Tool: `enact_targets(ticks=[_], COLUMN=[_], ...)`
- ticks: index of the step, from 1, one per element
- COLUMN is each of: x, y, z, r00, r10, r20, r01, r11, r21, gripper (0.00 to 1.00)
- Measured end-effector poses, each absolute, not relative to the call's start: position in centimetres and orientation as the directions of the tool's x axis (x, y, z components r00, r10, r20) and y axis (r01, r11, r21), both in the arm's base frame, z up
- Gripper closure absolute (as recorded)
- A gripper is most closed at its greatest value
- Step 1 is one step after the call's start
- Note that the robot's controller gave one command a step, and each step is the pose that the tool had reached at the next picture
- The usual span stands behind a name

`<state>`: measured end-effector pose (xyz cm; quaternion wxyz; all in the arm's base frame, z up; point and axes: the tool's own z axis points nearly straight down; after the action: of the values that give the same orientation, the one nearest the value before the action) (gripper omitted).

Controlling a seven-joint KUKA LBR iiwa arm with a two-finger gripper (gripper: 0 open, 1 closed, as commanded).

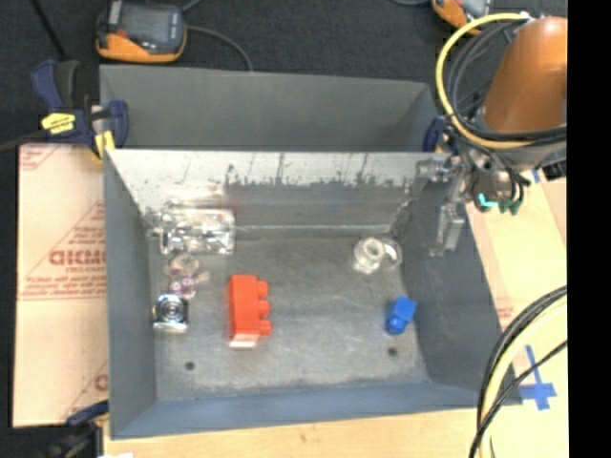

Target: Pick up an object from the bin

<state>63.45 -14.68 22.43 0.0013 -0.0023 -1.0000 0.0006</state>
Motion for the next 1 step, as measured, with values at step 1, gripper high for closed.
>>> enact_targets(ticks=[1], x=[65.13], y=[-15.16], z=[6.92], r00=[-0.936], r10=[-0.352], r20=[-0.003], r01=[-0.352], r11=[0.936], r21=[-0.003], gripper=[0.0])
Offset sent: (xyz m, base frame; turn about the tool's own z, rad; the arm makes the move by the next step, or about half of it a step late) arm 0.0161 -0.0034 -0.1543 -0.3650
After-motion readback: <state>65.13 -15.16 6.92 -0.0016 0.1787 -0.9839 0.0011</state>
